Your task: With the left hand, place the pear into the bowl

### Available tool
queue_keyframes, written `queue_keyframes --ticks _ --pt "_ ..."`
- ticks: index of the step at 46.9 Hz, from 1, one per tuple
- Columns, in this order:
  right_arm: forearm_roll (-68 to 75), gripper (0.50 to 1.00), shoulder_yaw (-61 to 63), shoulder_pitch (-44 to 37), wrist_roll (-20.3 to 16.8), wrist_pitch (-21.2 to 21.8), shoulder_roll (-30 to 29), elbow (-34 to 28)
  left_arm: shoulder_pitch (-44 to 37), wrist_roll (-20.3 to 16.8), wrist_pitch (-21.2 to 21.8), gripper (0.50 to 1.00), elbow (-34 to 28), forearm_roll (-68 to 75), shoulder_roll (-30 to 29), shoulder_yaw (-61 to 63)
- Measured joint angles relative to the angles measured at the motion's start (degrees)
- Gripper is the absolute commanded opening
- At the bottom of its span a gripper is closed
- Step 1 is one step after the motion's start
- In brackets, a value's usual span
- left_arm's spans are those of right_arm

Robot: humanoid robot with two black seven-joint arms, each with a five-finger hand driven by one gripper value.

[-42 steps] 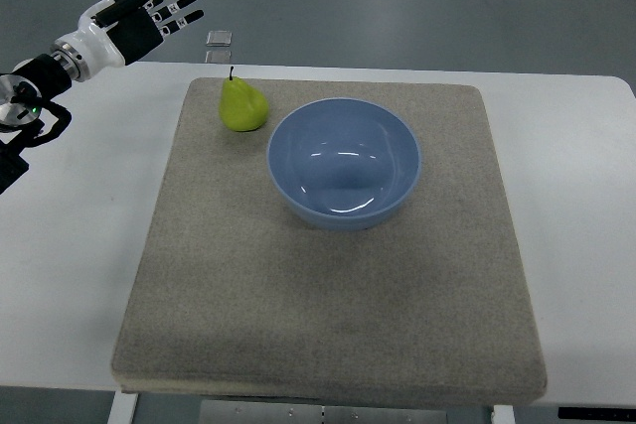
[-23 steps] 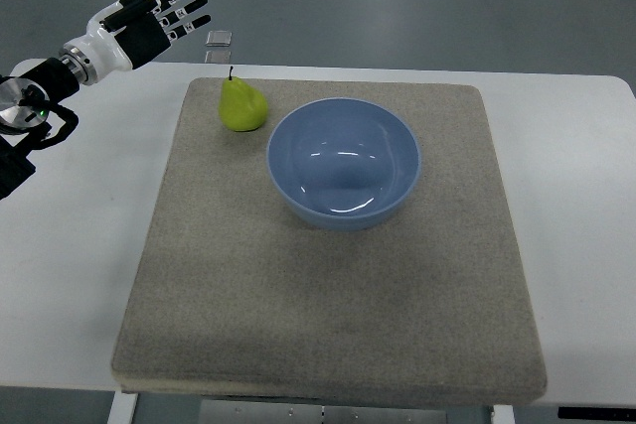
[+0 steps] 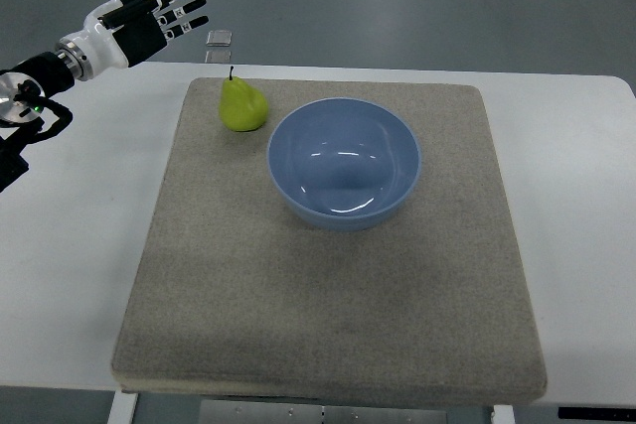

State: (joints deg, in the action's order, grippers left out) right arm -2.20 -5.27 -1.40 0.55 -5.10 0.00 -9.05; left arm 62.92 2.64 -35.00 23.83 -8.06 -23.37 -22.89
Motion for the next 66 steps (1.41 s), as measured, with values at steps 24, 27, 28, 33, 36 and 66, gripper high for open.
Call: queue_keyframes --ticks 24,27,28,33,36,66 --pt "0.0 0.924 0.0 0.0 -0.01 0.0 0.0 -0.01 5.85 -13.82 -0.02 0.994 1.04 51.13 -0.54 -0.06" --pt "0.0 0.926 0.0 0.0 0.0 0.0 0.0 -0.01 6.21 -14.61 -0.02 0.994 1.09 56.82 -0.44 -0.05" --pt "0.0 0.924 0.0 0.0 0.0 0.0 0.0 -0.01 6.51 -15.09 -0.02 0.994 1.14 58.77 -0.34 -0.05" --pt "0.0 0.924 0.0 0.0 0.0 0.0 0.0 0.0 7.06 -16.78 0.04 0.994 2.97 66.5 0.0 0.46" --pt "0.0 0.924 0.0 0.0 0.0 0.0 0.0 0.0 7.1 -17.11 2.17 0.994 4.67 70.58 0.12 1.89" --pt "0.0 0.924 0.0 0.0 0.03 0.0 0.0 0.0 4.96 -17.14 21.33 0.994 4.05 77.94 8.0 14.61"
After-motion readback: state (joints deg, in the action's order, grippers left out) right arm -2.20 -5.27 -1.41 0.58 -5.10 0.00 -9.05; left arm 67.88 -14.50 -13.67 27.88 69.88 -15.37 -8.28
